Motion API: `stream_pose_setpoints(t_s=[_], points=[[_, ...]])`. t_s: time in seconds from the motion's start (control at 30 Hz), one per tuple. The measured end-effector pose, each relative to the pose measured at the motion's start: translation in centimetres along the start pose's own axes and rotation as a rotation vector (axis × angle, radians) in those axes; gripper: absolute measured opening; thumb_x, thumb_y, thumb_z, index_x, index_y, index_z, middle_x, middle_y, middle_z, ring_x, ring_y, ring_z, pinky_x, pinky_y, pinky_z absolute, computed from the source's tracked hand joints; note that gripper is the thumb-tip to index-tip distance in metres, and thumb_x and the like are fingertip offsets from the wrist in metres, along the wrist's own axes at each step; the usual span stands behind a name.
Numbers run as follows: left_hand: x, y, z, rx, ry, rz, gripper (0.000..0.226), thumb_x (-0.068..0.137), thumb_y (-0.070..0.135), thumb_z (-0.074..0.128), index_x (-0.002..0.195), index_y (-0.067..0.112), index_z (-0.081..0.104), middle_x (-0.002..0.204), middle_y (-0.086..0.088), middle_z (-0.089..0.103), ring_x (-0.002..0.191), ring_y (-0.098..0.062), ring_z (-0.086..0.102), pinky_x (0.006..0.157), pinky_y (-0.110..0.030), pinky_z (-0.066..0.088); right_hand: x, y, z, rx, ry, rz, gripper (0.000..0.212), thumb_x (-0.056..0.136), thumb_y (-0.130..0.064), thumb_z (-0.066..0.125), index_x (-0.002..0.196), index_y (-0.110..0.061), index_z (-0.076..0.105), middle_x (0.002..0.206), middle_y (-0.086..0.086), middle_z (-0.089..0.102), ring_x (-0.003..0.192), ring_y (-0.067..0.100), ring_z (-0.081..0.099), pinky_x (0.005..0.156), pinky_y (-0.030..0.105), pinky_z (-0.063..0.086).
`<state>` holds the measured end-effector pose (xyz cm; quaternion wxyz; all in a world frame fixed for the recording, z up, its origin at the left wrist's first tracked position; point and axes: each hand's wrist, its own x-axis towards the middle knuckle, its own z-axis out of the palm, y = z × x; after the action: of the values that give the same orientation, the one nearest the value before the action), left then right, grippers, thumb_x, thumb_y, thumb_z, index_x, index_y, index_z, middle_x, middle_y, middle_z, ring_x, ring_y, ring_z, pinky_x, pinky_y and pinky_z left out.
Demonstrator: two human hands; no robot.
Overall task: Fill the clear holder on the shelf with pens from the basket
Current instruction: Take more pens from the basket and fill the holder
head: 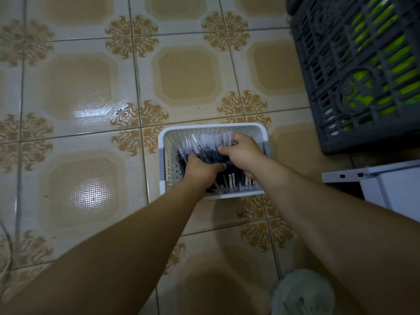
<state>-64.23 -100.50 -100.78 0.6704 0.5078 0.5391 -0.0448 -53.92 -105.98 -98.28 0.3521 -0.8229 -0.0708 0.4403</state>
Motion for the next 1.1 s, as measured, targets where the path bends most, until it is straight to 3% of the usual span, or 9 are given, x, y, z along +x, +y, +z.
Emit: stream_pose_setpoints(t_s=[0.07, 0.13, 0.33, 0.53, 0.7, 0.8, 0.97, 1.1], points=[[0.2, 0.0, 0.1, -0.012, -0.002, 0.020, 0.055, 0.077, 0.010, 0.077, 0.120, 0.009, 0.043, 0.108, -0.005, 0.060, 0.097, -0.022, 0.061, 0.074, -0.030, 0.049, -0.2, -0.1, 0.0, 0.038, -0.037, -0.012, 0.013, 0.091, -0.012, 0.062, 0.103, -0.016, 0.061, 0.102, 0.003, 0.064, 0.099, 0.024, 0.062, 0.089, 0.040, 0.053], [0.2, 0.0, 0.0, -0.018, -0.029, 0.041, 0.055, 0.076, 0.009, 0.077, 0.123, 0.009, 0.047, 0.112, -0.006, 0.062, 0.100, -0.023, 0.062, 0.074, -0.029, 0.048, -0.3, -0.3, 0.0, 0.052, -0.064, -0.030, 0.013, 0.092, -0.010, 0.061, 0.102, -0.018, 0.061, 0.101, 0.003, 0.064, 0.099, 0.024, 0.062, 0.088, 0.039, 0.053], [-0.1, 0.9, -0.3, -0.042, -0.153, 0.129, 0.035, 0.085, -0.002, 0.064, 0.116, 0.011, 0.057, 0.096, 0.002, 0.066, 0.085, -0.007, 0.062, 0.064, -0.015, 0.046, -0.4, -0.5, 0.2, 0.109, -0.070, -0.035, 0.020, 0.092, -0.008, 0.059, 0.110, -0.012, 0.066, 0.106, 0.009, 0.069, 0.098, 0.025, 0.065, 0.089, 0.042, 0.055], [-0.1, 1.0, -0.5, -0.068, -0.176, 0.168, 0.042, 0.083, -0.008, 0.060, 0.123, 0.006, 0.056, 0.107, -0.012, 0.068, 0.098, -0.021, 0.066, 0.076, -0.024, 0.053, -0.8, -0.7, 0.5, 0.227, -0.056, -0.002, 0.019, 0.092, -0.006, 0.058, 0.108, -0.010, 0.067, 0.106, 0.009, 0.069, 0.100, 0.024, 0.065, 0.091, 0.039, 0.054], [-0.8, 1.5, -0.8, -0.116, -0.207, 0.242, 0.044, 0.084, -0.012, 0.055, 0.125, 0.004, 0.055, 0.112, -0.015, 0.067, 0.104, -0.024, 0.065, 0.088, -0.032, 0.054, -2.0, -1.6, 0.2, 0.261, -0.041, -0.027, 0.021, 0.092, -0.006, 0.060, 0.111, -0.010, 0.068, 0.097, 0.003, 0.068, 0.098, 0.021, 0.065, 0.088, 0.033, 0.053], [-2.3, 2.8, -1.2, -0.115, -0.233, 0.265, 0.045, 0.085, -0.011, 0.055, 0.127, 0.005, 0.054, 0.114, -0.013, 0.067, 0.106, -0.025, 0.064, 0.093, -0.039, 0.052, -3.5, -3.0, -0.7, 0.220, -0.004, -0.064, 0.024, 0.093, -0.009, 0.059, 0.115, -0.011, 0.067, 0.103, 0.004, 0.069, 0.099, 0.021, 0.065, 0.085, 0.032, 0.053], [-7.7, 7.4, -1.8, -0.040, -0.318, 0.351, 0.041, 0.084, -0.010, 0.061, 0.118, 0.013, 0.060, 0.102, 0.002, 0.070, 0.093, -0.010, 0.068, 0.080, -0.023, 0.055, -8.7, -6.3, -3.5, 0.266, 0.109, -0.123, 0.015, 0.092, -0.010, 0.059, 0.101, -0.018, 0.068, 0.097, 0.003, 0.069, 0.093, 0.022, 0.066, 0.076, 0.032, 0.056], [-14.5, 12.0, -1.6, 0.047, -0.338, 0.441, 0.037, 0.083, -0.010, 0.061, 0.104, 0.020, 0.062, 0.099, -0.006, 0.069, 0.093, -0.023, 0.067, 0.080, -0.034, 0.056, -15.3, -9.3, -7.0, 0.305, 0.208, -0.182, 0.015, 0.091, -0.010, 0.060, 0.100, -0.018, 0.069, 0.095, 0.001, 0.070, 0.094, 0.021, 0.066, 0.087, 0.037, 0.054]])
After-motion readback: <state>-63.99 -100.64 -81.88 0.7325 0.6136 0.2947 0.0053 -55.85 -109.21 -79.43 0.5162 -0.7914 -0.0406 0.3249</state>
